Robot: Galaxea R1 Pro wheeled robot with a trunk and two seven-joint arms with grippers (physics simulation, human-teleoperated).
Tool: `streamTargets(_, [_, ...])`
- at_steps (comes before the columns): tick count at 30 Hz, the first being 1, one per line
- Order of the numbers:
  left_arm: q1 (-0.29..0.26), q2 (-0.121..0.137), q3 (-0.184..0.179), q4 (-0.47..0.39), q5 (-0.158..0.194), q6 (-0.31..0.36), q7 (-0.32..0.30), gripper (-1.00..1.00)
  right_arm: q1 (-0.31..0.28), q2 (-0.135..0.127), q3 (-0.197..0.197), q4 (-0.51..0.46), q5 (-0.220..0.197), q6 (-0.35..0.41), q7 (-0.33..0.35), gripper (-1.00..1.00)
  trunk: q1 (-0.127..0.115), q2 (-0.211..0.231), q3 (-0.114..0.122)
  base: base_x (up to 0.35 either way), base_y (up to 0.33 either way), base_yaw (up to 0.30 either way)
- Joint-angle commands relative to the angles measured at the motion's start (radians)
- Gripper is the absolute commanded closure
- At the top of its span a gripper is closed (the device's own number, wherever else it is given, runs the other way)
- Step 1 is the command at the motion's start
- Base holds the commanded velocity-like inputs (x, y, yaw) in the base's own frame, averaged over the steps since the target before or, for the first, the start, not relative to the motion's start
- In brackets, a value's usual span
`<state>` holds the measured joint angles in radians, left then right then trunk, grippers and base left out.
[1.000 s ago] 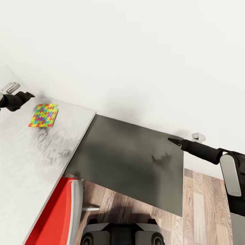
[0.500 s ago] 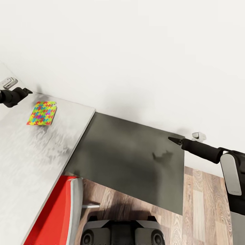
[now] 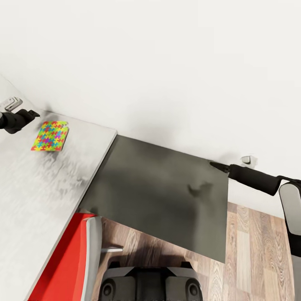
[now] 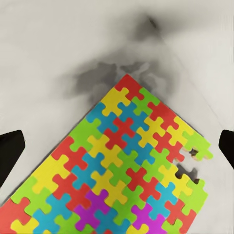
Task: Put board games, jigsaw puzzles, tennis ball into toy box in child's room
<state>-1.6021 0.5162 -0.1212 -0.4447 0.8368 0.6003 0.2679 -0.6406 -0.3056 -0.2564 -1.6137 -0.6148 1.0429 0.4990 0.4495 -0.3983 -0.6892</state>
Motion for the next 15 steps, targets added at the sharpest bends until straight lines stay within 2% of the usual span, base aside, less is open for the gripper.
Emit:
streamTargets(1, [0.002,0.001,-0.007,0.000,0.010,0.001,0.008,-1.00,-0.004,-0.015,0.001,0.000,-0.019,0.004,0.036,-1.00,0.000,-0.002,-0.003,0.000,0.000,0.051])
streamTargets(2, [0.004,0.002,-0.008,0.001,0.010,0.001,0.008,-1.00,-0.007,-0.029,0.003,0.000,-0.046,0.004,0.061,-1.00,0.000,-0.002,-0.005,0.000,0.000,0.054])
streamTargets(3, [0.004,0.002,-0.008,0.001,0.010,0.001,0.008,-1.00,-0.007,-0.029,0.003,0.000,-0.046,0.004,0.061,-1.00,0.000,-0.002,-0.006,0.000,0.000,0.054])
streamTargets(4, [0.005,0.002,-0.008,0.002,0.009,0.000,0.008,-1.00,-0.009,-0.043,0.008,0.000,-0.072,0.004,0.082,-1.00,0.000,-0.002,-0.008,0.000,0.000,0.056])
streamTargets(5, [0.005,0.002,-0.008,0.002,0.009,0.000,0.008,-1.00,-0.009,-0.043,0.008,0.000,-0.072,0.004,0.082,-1.00,0.000,-0.002,-0.009,0.000,0.000,0.056])
streamTargets(7, [0.008,0.002,-0.008,0.003,0.009,-0.001,0.007,-1.00,-0.013,-0.071,0.023,0.000,-0.116,0.004,0.113,-1.00,0.000,-0.002,-0.013,0.000,0.000,0.060])
streamTargets(10, [0.009,0.002,-0.008,0.004,0.009,-0.001,0.007,-1.00,-0.014,-0.083,0.032,0.000,-0.133,0.004,0.124,-1.00,0.000,-0.002,-0.017,0.000,0.000,0.065])
streamTargets(12, [0.012,0.002,-0.008,0.005,0.009,-0.001,0.003,-1.00,-0.016,-0.103,0.048,0.000,-0.159,0.004,0.141,-1.00,0.000,-0.002,-0.021,0.000,0.000,0.073])
streamTargets(15, [0.015,0.002,-0.008,0.005,0.008,-0.001,0.000,-1.00,-0.017,-0.110,0.055,0.000,-0.168,0.004,0.147,-1.00,0.000,-0.002,-0.025,0.000,0.000,0.073])
